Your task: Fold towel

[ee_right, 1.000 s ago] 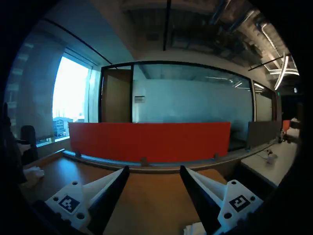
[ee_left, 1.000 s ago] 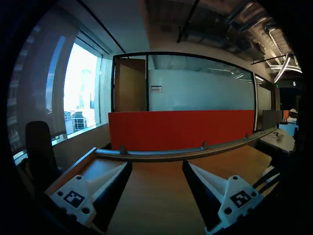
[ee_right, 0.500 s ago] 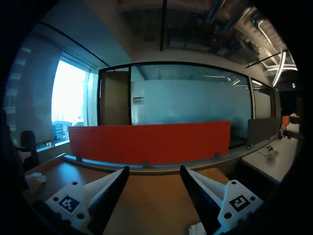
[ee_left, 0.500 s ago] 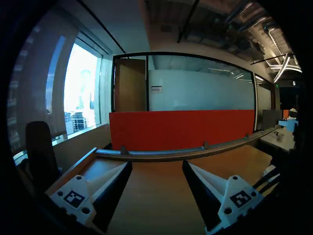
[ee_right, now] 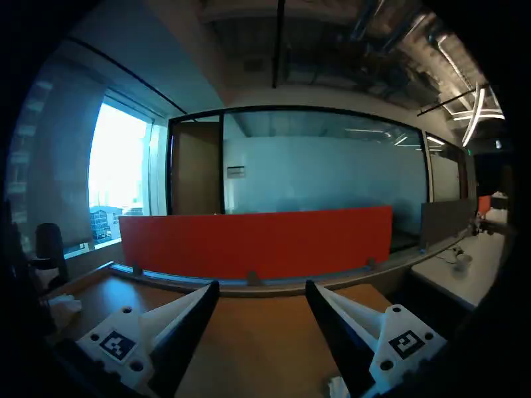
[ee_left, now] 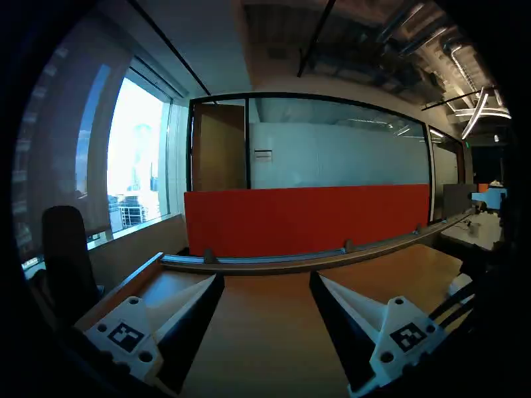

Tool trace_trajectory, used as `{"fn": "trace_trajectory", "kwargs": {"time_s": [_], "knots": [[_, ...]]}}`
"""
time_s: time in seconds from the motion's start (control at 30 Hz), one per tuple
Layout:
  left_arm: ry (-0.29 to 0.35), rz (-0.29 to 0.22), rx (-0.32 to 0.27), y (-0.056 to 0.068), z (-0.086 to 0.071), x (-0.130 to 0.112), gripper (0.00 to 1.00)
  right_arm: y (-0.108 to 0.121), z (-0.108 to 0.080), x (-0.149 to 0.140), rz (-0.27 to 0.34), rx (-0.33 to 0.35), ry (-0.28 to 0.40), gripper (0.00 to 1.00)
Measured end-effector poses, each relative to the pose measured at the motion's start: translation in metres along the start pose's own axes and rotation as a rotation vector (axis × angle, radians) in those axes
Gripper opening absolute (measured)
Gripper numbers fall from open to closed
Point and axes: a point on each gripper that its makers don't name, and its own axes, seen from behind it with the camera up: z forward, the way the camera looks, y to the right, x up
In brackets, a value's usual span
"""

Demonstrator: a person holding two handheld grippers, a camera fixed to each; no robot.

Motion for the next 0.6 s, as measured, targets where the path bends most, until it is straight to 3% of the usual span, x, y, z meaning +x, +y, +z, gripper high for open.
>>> {"fn": "trace_trajectory", "kwargs": {"time_s": [0.6], "knots": [[0.05,-0.004,0.048,-0.013,0.001,-0.074,0.95,-0.014,-0.01,-0.041,0.004,-0.019,-0.011,1.0]]}}
